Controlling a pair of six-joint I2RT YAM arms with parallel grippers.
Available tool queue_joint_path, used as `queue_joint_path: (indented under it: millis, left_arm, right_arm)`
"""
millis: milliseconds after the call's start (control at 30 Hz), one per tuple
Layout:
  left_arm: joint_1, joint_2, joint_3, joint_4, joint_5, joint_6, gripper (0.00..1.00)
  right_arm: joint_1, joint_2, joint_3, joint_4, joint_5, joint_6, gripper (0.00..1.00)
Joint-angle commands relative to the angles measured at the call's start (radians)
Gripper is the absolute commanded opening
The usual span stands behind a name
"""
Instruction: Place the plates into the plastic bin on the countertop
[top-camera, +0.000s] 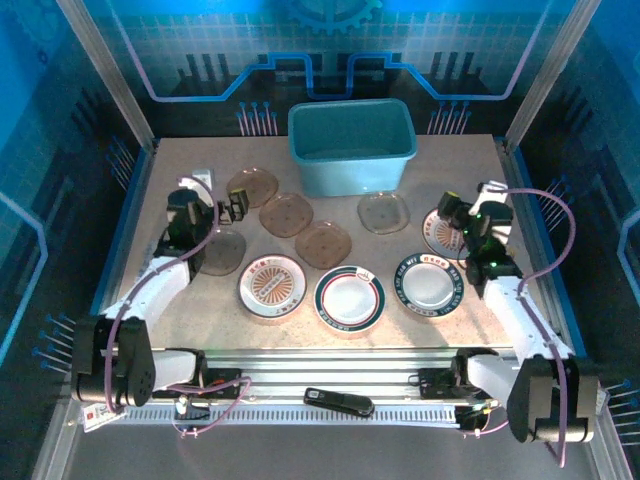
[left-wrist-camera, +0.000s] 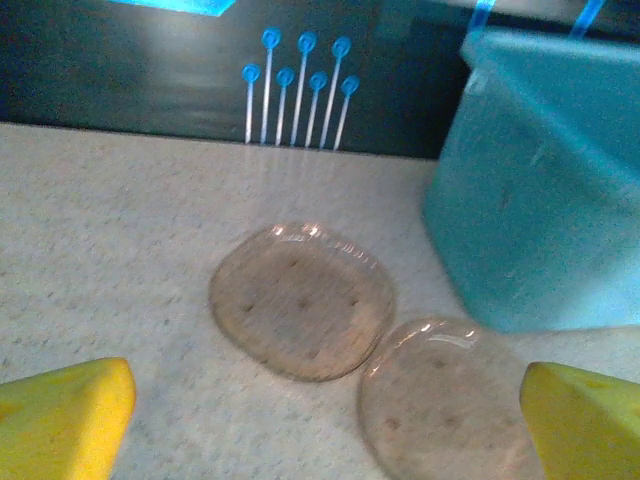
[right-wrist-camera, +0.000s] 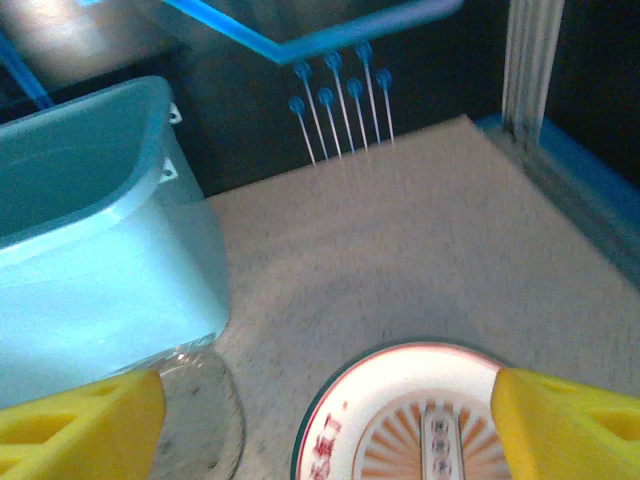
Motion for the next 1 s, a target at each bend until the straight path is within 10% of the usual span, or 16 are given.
queue_joint_path:
  millis: [0,367,967]
  left_arm:
    - [-0.012,-0.015,0.105,-0.241,0.090,-0.094,0.99]
    - [-0.085,0.065,0.331,-0.469,0.123,-0.183,0.99]
    - [-0.101,0.177,0.456,-0.559,0.129,-0.210,0.99]
  right_arm:
    - [-0.101,0.026,0.066,-0.433,-0.210,0.240,0.83]
    - [-0.263,0.179,0.200,-0.722,-0.311,0.283,0.76]
    - [-0.323,0.478,0.181,-0.512,-0.314,0.429,0.58]
